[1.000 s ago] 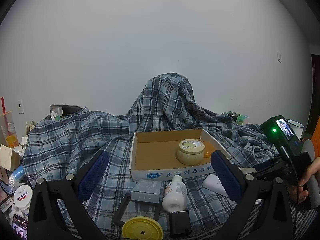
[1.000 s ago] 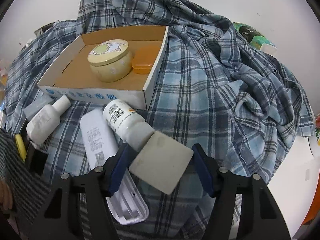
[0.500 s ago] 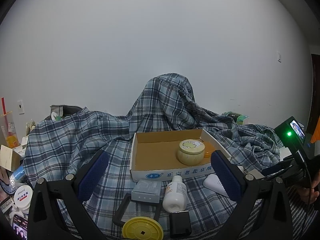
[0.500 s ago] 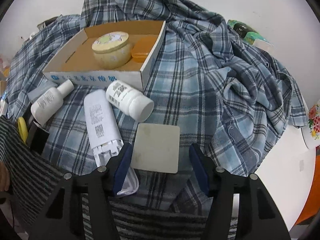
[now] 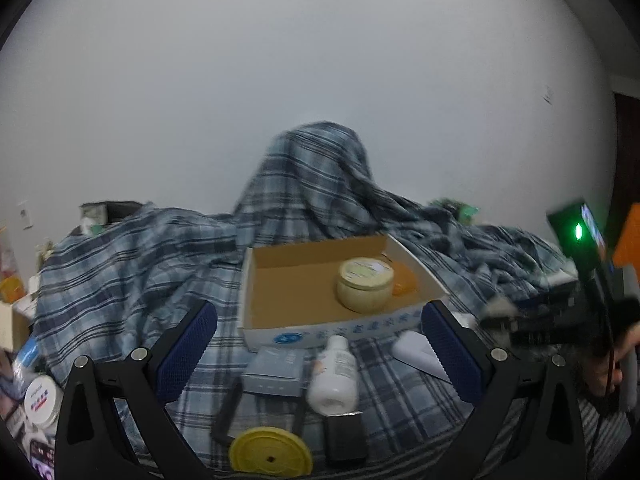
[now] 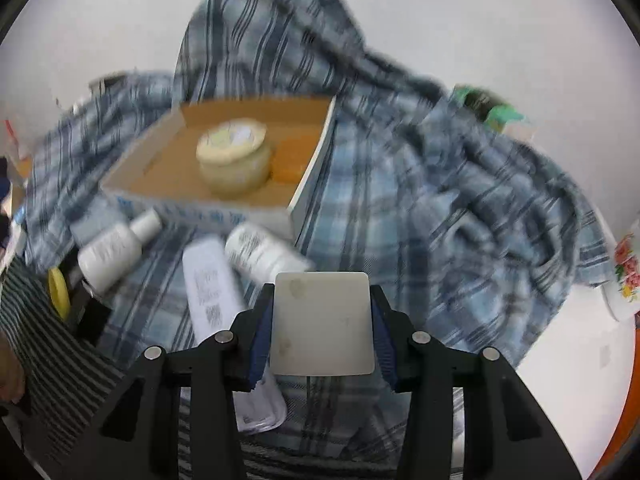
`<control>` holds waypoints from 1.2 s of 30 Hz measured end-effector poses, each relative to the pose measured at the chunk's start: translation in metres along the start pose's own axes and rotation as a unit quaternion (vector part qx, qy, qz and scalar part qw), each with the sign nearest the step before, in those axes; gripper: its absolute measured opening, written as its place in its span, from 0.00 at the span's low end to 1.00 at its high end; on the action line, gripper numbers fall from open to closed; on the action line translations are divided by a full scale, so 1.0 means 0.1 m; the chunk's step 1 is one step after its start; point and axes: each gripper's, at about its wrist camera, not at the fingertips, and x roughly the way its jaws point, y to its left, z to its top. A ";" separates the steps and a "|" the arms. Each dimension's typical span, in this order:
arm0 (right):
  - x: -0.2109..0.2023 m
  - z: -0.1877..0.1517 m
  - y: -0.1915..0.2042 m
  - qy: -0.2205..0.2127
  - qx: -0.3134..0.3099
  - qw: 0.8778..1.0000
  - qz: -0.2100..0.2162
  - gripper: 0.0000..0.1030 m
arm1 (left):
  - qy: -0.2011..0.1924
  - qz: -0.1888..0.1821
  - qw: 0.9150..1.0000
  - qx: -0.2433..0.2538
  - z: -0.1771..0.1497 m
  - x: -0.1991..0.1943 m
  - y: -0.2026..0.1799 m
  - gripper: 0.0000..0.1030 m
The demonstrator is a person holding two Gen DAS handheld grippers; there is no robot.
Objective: Organize rigid objects
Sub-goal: 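Grasp the white pill bottle with the left tool while the right tool holds the plug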
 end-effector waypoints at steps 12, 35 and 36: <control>-0.26 -0.03 -0.41 -0.065 0.024 0.997 -0.041 0.43 | 0.112 -0.144 0.980 0.077 0.26 0.51 -0.75 0.98; -0.18 -0.10 -0.50 -0.071 0.032 0.996 -0.053 0.43 | 0.271 -0.166 0.943 0.098 -0.18 1.61 -1.37 0.59; -0.18 -0.10 -0.51 -0.072 0.032 0.996 -0.052 0.43 | 0.267 -0.164 0.944 0.098 -0.18 1.59 -1.36 0.59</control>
